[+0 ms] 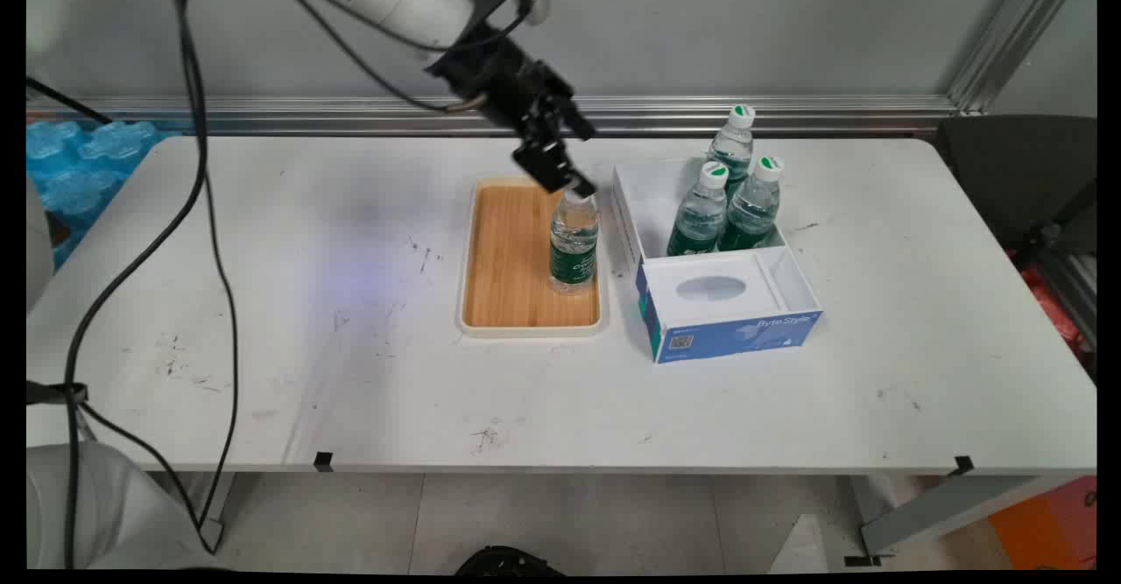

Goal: Pick up the green bottle from the white box, then place the picked object on the tray

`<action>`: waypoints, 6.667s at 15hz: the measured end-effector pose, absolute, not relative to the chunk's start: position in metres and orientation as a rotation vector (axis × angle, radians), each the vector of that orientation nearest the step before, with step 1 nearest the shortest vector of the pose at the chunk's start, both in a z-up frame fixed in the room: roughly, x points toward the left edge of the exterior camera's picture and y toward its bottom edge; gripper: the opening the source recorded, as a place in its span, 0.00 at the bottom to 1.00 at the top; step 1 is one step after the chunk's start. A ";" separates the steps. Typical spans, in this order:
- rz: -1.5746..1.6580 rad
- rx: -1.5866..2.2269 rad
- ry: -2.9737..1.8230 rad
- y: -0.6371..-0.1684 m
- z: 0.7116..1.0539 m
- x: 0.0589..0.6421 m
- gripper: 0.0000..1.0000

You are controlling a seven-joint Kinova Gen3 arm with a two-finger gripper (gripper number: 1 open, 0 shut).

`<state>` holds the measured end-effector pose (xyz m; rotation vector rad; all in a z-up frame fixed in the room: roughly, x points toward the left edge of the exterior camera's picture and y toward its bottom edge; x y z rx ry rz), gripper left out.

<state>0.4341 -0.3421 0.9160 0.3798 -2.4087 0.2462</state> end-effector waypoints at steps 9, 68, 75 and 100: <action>0.274 0.422 -2.366 -0.380 0.899 0.377 1.00; 0.133 0.395 -2.402 -0.246 0.933 0.430 0.00; 0.186 0.432 -2.455 -0.230 0.909 0.489 0.00; 0.241 0.446 -2.351 -0.292 0.819 0.517 0.00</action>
